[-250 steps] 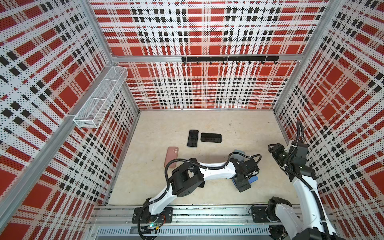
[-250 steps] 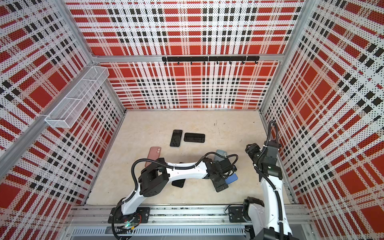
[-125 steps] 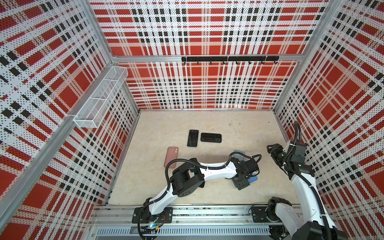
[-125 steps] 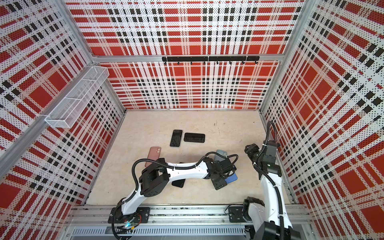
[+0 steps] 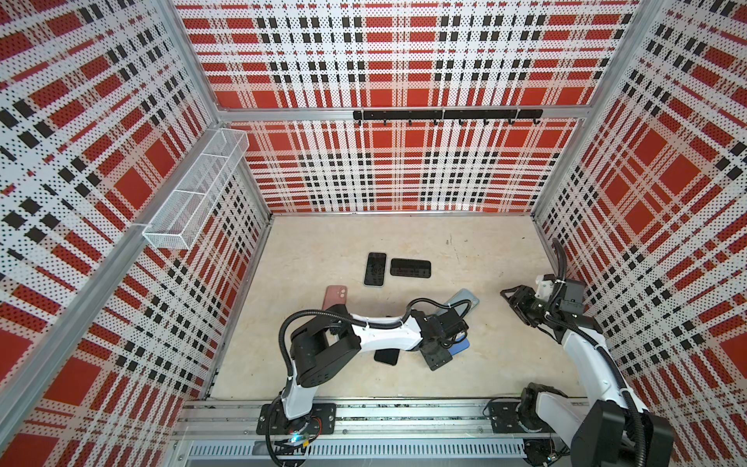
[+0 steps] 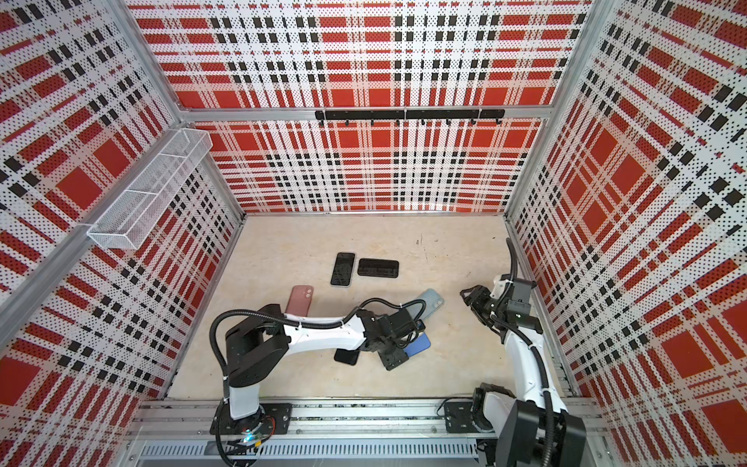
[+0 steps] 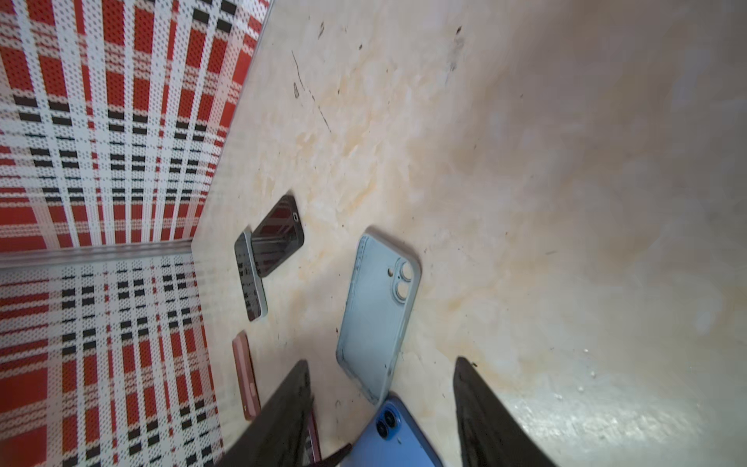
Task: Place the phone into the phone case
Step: 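Grip the blue phone's edge with the right gripper while the left releases it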
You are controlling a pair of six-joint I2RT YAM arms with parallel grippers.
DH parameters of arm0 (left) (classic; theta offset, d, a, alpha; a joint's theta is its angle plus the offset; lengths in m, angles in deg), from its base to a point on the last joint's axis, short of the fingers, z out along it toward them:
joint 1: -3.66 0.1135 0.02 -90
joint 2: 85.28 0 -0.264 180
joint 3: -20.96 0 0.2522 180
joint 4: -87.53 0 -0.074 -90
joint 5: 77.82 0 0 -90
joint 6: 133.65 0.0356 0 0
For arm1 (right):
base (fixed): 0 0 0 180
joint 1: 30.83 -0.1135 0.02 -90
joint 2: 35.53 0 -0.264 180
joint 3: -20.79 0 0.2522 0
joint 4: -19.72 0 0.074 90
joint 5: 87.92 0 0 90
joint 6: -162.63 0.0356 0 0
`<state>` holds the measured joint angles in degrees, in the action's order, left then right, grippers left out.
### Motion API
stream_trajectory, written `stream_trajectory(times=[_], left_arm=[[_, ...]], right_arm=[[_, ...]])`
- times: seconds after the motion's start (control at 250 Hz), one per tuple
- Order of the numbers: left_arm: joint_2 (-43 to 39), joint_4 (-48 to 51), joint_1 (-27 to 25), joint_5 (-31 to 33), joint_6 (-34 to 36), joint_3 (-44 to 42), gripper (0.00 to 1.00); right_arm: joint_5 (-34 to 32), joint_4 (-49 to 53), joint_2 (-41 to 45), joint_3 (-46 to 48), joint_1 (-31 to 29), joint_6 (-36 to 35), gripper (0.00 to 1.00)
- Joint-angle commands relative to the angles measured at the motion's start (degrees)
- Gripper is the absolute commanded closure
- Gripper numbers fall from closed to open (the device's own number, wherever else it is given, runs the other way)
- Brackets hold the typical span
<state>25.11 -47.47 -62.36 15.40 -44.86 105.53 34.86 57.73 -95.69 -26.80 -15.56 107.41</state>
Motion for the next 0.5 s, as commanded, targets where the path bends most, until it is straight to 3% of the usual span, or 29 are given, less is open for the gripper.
stream_trajectory(times=[0.0,0.108,0.272,0.492], left_arm=[[-3.4,-4.1,0.2,0.3,1.2,-1.1,0.35],[-4.4,-6.7,0.6,0.2,1.1,-2.4,0.35],[-5.7,-9.2,1.7,-0.3,0.8,-3.7,0.35],[-8.1,-9.0,2.3,-0.8,0.9,-4.2,0.35]], right_arm=[[6.2,-0.9,-1.6,-0.4,-1.6,-4.7,0.44],[5.9,1.9,-4.5,-2.6,-5.5,-8.4,0.44],[7.8,0.7,-9.7,-0.9,-11.1,-8.5,0.42],[8.4,-2.9,-11.9,3.0,-12.5,-8.3,0.38]])
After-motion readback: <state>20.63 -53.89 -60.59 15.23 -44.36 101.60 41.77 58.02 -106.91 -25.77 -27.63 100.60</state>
